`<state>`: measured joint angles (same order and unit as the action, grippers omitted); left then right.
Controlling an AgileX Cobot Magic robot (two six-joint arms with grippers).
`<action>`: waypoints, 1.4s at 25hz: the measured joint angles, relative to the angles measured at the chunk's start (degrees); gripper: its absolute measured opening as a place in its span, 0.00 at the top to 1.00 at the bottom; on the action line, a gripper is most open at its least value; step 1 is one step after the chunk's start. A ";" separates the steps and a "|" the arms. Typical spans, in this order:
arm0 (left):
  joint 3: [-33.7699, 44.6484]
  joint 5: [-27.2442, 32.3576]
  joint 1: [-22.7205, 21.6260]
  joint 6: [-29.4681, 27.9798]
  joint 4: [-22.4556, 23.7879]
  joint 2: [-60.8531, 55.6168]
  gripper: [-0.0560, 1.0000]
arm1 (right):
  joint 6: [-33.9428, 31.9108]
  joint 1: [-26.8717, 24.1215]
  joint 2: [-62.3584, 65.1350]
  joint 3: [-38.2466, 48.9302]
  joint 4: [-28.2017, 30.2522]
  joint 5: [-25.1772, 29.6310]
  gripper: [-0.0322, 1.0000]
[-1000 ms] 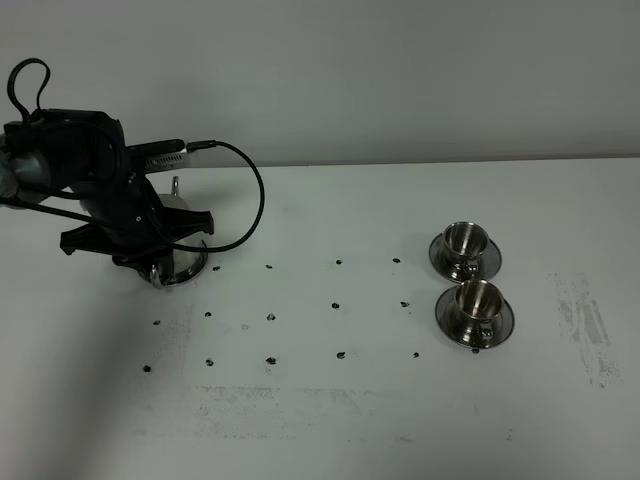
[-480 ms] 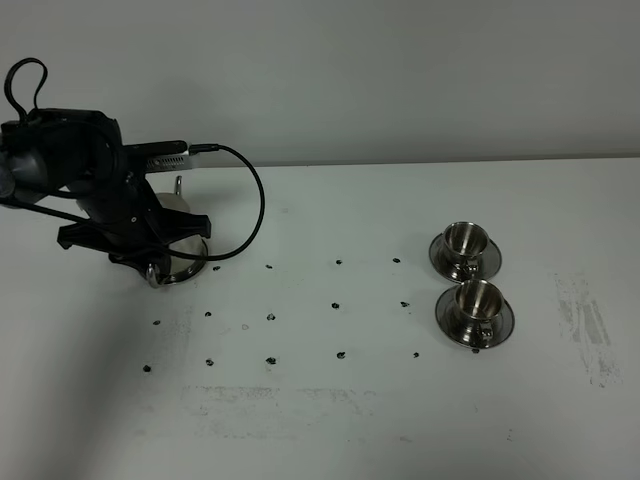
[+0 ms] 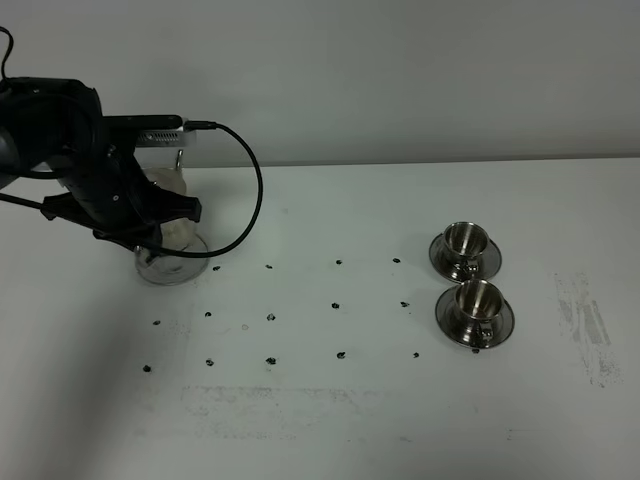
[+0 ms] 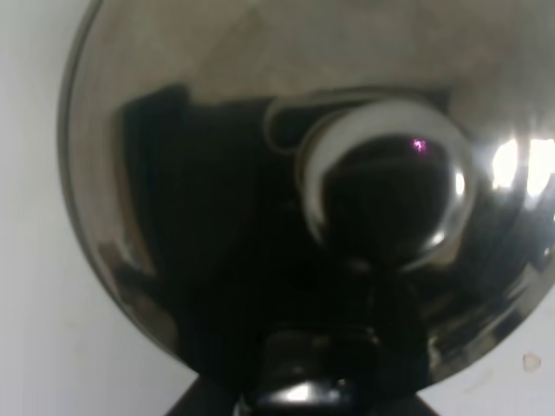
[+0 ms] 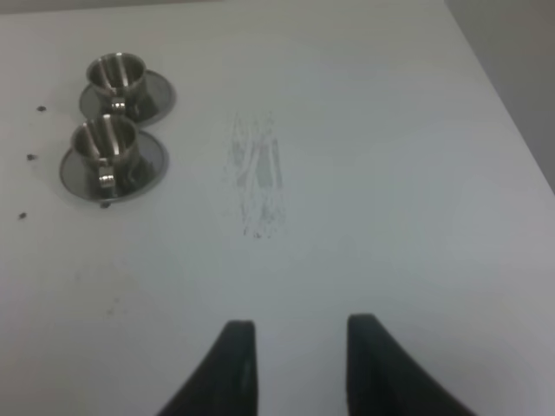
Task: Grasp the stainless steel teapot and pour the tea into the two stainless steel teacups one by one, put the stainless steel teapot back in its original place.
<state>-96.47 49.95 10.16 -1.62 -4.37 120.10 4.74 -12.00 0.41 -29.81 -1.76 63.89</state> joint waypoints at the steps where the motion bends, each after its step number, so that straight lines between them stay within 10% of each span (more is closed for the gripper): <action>1: 0.00 0.01 0.20 1.97 0.04 -0.34 0.76 | 0.00 0.00 0.00 0.00 0.00 0.00 0.73; 8: -5.43 4.19 4.36 18.00 -1.13 -0.94 0.76 | 0.00 0.00 0.00 0.00 0.00 0.00 0.73; 26: -45.37 18.51 16.98 35.33 -5.31 18.51 0.76 | 0.00 0.00 0.00 0.00 0.00 0.00 0.73; 35: -47.01 18.56 22.09 47.80 -3.38 19.06 0.76 | 0.00 0.00 0.00 0.00 0.00 0.00 0.73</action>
<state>-143.48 68.51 32.26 46.18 -7.74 139.17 4.74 -12.00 0.41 -29.81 -1.76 63.89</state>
